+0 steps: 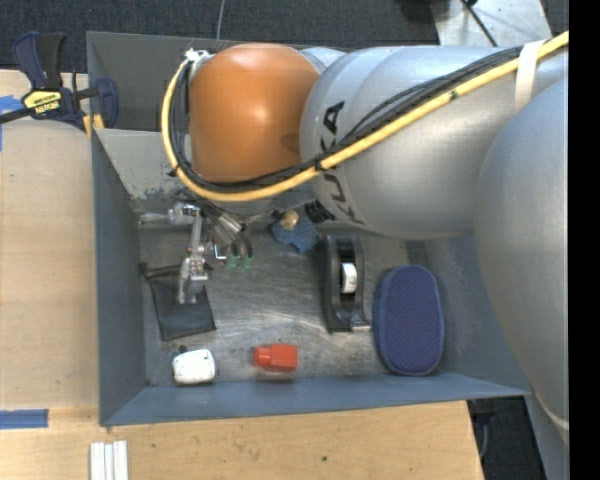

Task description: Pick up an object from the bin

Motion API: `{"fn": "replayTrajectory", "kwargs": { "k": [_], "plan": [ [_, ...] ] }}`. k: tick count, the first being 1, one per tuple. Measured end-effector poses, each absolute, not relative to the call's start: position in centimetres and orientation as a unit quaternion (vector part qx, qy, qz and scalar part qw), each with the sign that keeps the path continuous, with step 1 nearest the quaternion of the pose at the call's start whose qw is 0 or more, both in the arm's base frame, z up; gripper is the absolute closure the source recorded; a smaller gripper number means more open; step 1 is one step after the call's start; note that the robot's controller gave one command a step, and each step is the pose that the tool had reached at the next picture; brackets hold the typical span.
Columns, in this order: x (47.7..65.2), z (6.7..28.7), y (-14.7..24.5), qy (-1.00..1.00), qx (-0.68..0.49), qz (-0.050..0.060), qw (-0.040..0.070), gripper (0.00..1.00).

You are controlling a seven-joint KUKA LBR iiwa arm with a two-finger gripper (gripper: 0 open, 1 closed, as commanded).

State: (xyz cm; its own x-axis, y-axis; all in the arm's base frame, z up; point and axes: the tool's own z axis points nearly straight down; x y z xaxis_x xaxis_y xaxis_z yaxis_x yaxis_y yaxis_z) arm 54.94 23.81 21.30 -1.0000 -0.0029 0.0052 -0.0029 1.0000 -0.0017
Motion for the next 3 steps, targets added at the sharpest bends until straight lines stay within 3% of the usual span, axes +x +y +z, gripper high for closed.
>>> {"fn": "replayTrajectory", "kwargs": {
  "k": [1, 2, 3],
  "plan": [
    [56.8, 10.0, 17.4, -0.996, -0.085, 0.002, 0.002, 0.00],
    [52.2, 7.5, 20.0, -0.995, -0.099, -0.002, -0.009, 0.00],
    [52.7, 7.9, 20.1, -0.995, -0.100, -0.006, -0.016, 1.00]
  ]
}}
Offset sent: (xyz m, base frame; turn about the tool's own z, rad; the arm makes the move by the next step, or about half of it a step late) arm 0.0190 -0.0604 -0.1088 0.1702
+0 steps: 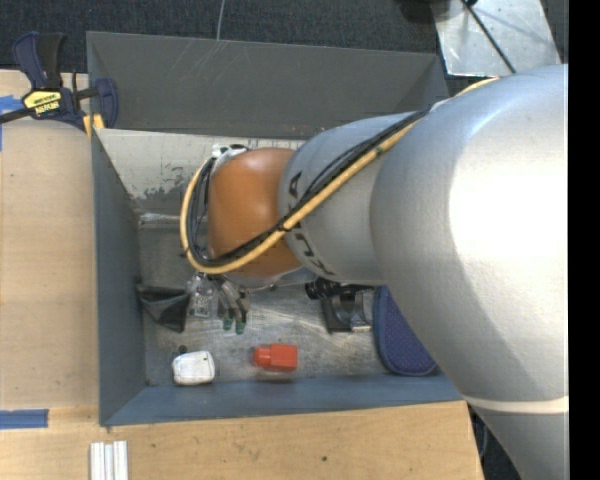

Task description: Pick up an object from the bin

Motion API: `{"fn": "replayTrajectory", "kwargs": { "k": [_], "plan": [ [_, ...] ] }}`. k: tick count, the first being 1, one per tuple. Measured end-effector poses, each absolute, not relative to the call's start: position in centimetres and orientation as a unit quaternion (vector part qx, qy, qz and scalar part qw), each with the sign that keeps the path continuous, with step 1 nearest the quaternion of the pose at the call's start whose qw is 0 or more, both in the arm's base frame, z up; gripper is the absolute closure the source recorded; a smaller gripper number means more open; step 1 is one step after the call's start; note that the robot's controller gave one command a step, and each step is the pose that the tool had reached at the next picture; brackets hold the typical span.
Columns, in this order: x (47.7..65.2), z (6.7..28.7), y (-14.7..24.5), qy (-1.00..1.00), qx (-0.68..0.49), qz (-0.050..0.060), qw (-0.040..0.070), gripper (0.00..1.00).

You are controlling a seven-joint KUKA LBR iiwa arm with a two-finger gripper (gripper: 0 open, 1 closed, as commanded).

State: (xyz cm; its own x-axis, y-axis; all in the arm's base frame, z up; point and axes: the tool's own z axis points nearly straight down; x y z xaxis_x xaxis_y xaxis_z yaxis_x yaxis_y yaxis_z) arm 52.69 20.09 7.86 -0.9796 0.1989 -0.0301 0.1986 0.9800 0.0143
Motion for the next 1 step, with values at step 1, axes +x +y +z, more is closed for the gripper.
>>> {"fn": "replayTrajectory", "kwargs": {
  "k": [1],
  "plan": [
    [54.28, 17.39, 20.34, 0.995, 0.103, 0.002, 0.005, 1.00]
  ]
}}
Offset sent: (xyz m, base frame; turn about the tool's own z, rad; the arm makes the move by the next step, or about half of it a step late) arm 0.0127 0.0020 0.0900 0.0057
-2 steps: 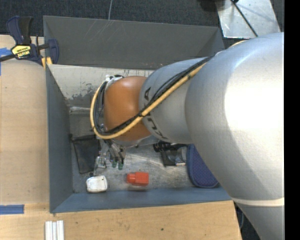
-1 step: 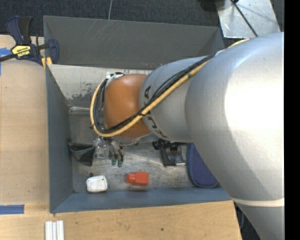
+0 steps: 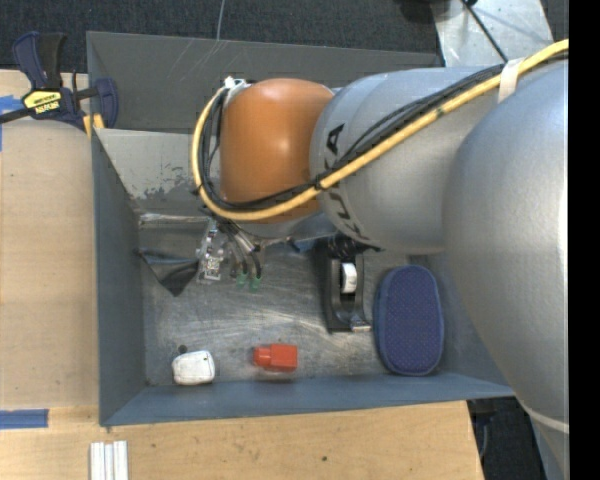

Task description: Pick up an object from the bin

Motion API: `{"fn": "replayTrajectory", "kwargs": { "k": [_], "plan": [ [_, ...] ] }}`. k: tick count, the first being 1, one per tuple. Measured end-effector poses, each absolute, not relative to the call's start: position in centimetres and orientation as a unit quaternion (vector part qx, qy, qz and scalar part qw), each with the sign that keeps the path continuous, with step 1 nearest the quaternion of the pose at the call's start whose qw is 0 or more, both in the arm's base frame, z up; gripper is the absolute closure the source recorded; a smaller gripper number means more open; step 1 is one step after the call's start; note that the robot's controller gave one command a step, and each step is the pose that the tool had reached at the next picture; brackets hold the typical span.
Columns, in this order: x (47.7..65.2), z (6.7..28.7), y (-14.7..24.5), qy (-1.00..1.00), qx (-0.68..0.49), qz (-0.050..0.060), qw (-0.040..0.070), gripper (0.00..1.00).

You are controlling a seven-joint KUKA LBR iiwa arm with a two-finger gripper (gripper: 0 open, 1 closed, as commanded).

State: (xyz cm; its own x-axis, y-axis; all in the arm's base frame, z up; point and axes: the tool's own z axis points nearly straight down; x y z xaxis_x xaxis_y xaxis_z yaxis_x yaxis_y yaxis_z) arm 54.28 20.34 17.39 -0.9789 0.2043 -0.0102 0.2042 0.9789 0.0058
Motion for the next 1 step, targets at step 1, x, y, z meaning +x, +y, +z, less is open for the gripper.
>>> {"fn": "replayTrajectory", "kwargs": {
  "k": [1],
  "plan": [
    [55.20, 29.86, 19.63, 0.995, 0.095, 0.002, 0.005, 1.00]
  ]
}}
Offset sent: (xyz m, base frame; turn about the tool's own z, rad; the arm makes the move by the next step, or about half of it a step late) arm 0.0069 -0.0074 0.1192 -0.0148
